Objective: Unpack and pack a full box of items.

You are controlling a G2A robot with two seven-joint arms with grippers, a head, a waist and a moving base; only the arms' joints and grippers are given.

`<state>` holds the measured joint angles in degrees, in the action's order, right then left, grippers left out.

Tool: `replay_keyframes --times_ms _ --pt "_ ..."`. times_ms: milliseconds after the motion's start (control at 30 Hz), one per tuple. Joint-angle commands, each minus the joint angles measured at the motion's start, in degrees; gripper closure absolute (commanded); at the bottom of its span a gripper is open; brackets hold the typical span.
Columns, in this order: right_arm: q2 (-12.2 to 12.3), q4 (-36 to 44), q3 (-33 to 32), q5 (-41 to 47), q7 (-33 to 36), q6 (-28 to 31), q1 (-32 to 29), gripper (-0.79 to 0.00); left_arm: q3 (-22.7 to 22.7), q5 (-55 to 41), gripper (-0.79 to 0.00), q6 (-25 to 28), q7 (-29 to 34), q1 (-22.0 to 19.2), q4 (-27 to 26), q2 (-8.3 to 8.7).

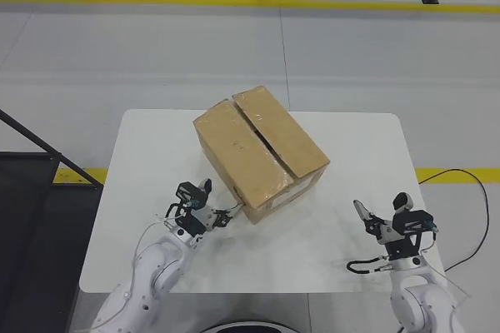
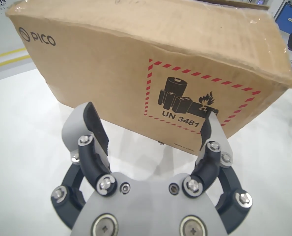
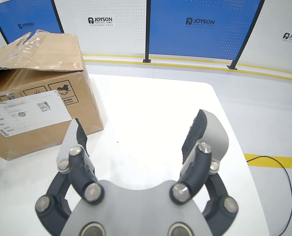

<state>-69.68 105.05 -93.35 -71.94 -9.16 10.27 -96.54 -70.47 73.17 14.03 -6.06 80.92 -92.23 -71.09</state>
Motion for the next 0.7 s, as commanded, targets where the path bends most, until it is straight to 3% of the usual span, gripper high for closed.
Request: replay_keyframes --times_ms 0,667 --pt "0.01 -0.3 -0.1 0.1 -0.16 0.3 0.07 -0.785 0.54 -0.55 -0.785 -0.79 0.01 -0.17 0.15 -0.17" --pt "0.16 -3.65 -0.77 0.32 -1.8 4.04 1.58 -0.785 6.67 -0.76 -0.785 -5.57 1.65 -1.54 -0.05 -1.73"
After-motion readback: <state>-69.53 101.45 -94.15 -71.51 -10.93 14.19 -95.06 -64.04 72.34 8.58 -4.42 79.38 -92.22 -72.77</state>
